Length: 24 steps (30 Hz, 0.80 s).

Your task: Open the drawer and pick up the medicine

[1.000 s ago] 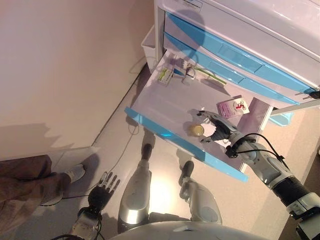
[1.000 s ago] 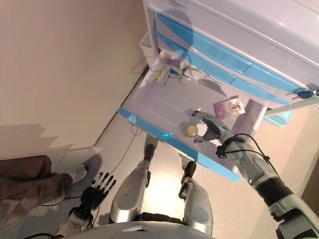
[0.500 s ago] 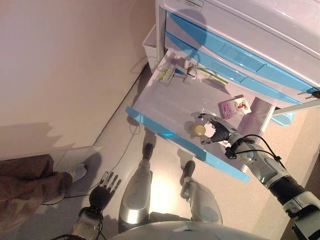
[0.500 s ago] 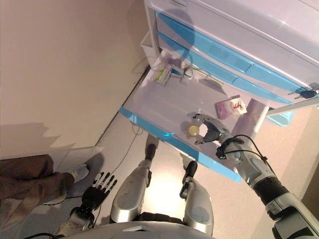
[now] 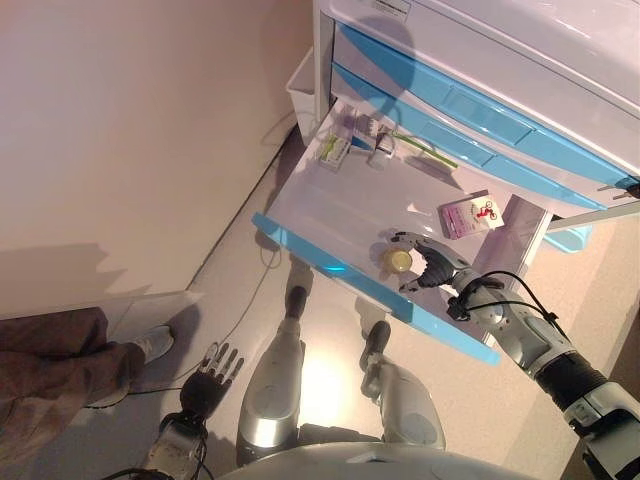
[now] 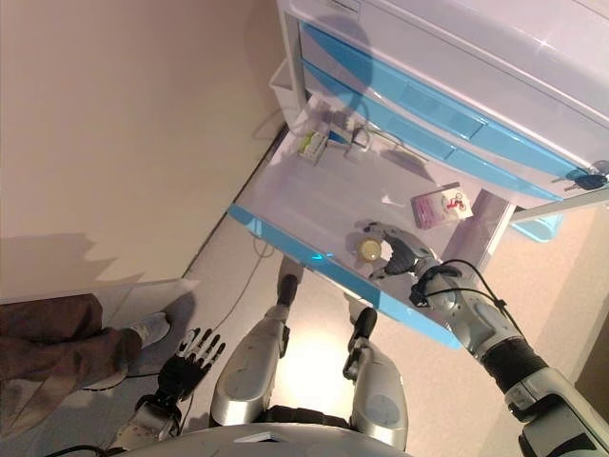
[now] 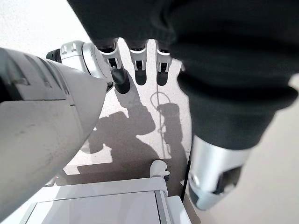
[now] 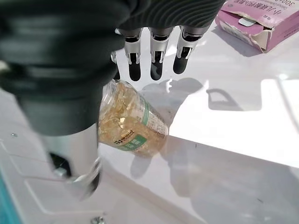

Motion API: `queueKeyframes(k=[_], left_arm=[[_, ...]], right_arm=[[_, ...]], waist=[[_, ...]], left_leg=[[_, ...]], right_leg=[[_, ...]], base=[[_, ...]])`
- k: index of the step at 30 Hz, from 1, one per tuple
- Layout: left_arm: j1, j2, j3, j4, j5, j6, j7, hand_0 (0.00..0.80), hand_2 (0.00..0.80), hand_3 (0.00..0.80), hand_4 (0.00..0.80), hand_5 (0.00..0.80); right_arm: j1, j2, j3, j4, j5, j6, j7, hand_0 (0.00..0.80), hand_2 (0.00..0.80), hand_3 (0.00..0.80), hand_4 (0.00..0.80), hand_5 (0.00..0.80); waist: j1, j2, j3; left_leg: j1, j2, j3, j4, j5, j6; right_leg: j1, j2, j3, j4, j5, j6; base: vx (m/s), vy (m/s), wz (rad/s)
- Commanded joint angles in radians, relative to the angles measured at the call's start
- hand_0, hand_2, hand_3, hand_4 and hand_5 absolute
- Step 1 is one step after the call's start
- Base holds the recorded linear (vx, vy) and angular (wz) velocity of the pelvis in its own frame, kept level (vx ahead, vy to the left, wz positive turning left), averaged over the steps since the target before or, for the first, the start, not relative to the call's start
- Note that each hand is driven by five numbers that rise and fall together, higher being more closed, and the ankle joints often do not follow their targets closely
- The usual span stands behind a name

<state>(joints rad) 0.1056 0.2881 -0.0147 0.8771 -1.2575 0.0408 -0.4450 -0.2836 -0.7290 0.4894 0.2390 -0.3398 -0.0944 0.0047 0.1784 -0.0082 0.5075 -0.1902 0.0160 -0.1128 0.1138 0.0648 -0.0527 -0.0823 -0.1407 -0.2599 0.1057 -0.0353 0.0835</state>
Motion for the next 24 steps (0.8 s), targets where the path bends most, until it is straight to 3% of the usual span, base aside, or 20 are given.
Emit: queueKeyframes(k=[1,24], left_arm=[[0.018,0.020,-0.032,-0.008,0.002,0.001,-0.002,0.000,0.000,0.000,0.000,0.000],[0.015,0.021,-0.017,0.009,0.004,-0.006,-0.013,0.000,0.000,0.000,0.000,0.000]], right_arm=[[-0.035,-0.005,0.057,-0.039,-0.013,-0.046,0.008,0.800,0.800,0.800,0.800,0.800],[-0.042,-0.019,0.045,-0.092,-0.001,-0.091,-0.006,0.800,0.800,0.800,0.800,0.800]], waist=[[0.020,-0.031,-0.032],[0.016,-0.045,-0.048]], left_leg=[[-0.049,-0.022,0.013,0.069,-0.079,0.024],[-0.030,-0.016,0.017,0.050,-0.078,0.023]], right_leg=[[-0.055,-0.012,-0.001,0.060,0.031,0.025],[-0.042,-0.005,0.002,0.046,0.036,0.028]], base=[[0.000,0.000,0.00],[0.000,0.000,0.00]])
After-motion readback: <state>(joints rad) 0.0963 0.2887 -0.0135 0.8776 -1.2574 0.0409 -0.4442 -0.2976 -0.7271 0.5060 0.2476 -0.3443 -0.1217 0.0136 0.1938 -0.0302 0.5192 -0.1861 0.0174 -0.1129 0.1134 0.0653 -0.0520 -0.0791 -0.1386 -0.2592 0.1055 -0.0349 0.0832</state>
